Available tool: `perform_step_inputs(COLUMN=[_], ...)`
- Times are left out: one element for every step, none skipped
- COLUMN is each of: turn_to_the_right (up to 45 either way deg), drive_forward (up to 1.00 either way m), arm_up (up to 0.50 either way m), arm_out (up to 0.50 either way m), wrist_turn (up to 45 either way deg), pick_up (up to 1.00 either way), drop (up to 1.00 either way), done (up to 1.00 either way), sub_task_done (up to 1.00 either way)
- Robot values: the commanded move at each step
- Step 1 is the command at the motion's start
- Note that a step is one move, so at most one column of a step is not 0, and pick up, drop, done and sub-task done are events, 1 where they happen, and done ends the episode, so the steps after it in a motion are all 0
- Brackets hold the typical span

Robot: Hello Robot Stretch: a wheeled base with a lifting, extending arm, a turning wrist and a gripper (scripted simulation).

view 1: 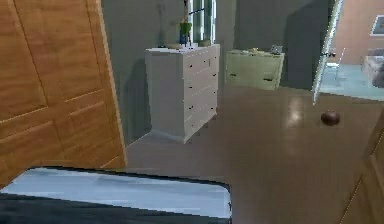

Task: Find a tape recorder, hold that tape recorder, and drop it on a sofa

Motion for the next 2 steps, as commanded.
perform_step_inputs(turn_to_the_right=[30.0, 0.0], drive_forward=[0.0, 1.0], arm_up=[0.0, 0.0], arm_out=[0.0, 0.0], wrist_turn=[0.0, 0.0], pick_up=[0.0, 0.0], drop=[0.0, 0.0], done=[0.0, 0.0], sub_task_done=[0.0, 0.0])
